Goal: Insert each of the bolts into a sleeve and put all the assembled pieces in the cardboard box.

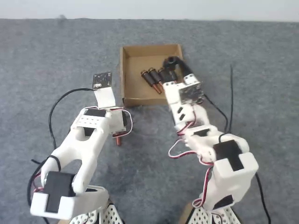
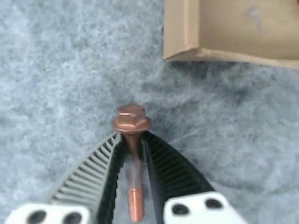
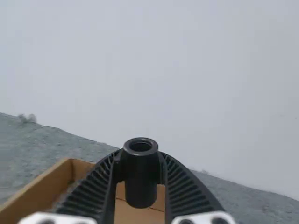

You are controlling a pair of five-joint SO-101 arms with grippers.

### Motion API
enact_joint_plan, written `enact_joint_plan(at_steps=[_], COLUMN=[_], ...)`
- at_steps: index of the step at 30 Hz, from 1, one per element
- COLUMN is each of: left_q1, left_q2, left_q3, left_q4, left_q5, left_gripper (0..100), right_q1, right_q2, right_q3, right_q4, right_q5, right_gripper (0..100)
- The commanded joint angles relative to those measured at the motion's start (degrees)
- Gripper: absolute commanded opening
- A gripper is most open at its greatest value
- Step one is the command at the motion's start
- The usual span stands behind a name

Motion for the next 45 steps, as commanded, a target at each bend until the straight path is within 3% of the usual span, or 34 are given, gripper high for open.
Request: enact_joint_plan(at_steps=[1, 8, 33, 40, 45], left_q1=[-3.87, -5.45, -5.36, -5.36, -5.36], left_q2=[-3.6, -3.43, -3.25, -3.25, -3.25], left_q3=[-0.57, -0.57, -0.57, -0.57, -0.57], left_q4=[-2.29, -4.48, -4.75, -4.75, -4.75], left_q5=[-0.53, -0.35, -0.35, -0.35, -0.35], left_gripper=[1, 1, 1, 1, 1], right_q1=[-3.47, -8.92, -12.79, -13.05, -12.53], right_q2=[-1.36, -1.45, -1.45, -1.45, -1.54], right_q3=[1.32, 7.56, 34.46, 39.65, 41.14], right_q4=[-1.27, -4.09, -32.04, -33.98, -34.07], right_q5=[0.62, 0.53, 0.44, 0.26, -4.22], right_gripper=[0.6, 0.6, 0.6, 0.6, 0.6])
